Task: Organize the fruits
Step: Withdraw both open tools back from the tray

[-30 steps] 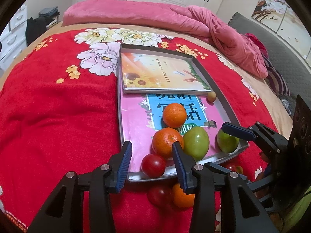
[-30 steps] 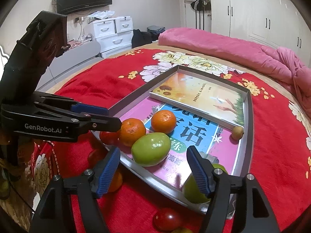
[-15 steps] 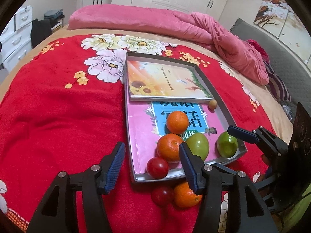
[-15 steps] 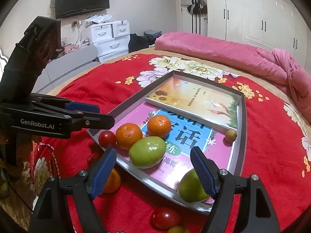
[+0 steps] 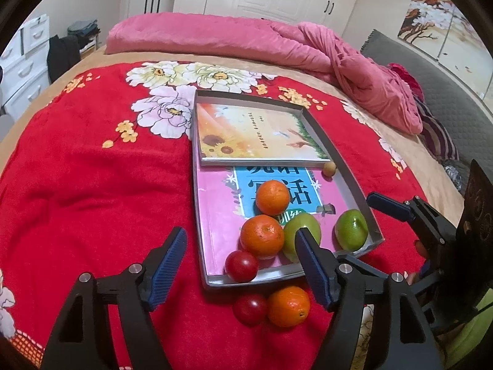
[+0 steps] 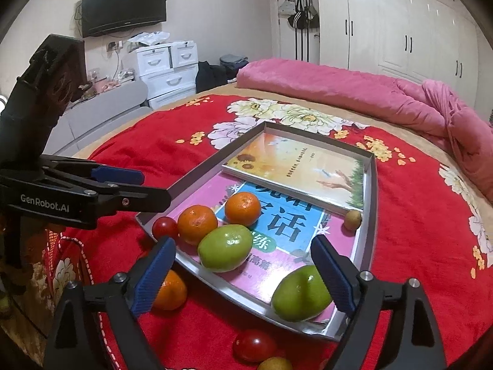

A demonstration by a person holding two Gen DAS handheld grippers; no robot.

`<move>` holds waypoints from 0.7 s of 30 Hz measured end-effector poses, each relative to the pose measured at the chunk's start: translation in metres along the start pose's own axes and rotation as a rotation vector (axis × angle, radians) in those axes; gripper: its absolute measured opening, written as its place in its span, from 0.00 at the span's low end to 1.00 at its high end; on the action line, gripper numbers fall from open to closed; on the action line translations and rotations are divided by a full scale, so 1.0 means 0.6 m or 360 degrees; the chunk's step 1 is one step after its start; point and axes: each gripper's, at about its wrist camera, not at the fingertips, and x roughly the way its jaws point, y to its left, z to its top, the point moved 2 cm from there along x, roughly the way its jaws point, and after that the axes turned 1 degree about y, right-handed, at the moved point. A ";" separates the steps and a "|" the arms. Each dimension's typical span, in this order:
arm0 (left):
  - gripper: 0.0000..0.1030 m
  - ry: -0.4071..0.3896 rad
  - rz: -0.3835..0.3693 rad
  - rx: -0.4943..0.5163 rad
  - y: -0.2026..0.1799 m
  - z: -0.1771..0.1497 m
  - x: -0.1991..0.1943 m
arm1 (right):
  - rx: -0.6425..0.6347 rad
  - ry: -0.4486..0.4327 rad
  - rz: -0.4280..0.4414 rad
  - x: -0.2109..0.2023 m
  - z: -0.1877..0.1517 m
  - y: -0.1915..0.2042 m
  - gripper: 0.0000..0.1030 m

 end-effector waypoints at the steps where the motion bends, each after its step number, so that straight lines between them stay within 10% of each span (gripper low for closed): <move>1: 0.73 -0.0005 0.0000 0.0002 -0.001 0.000 -0.002 | -0.0003 -0.0005 -0.0009 -0.002 0.001 0.000 0.87; 21: 0.73 -0.0051 -0.0047 0.0003 -0.008 0.005 -0.025 | 0.0044 -0.0159 -0.0094 -0.059 0.018 -0.022 0.93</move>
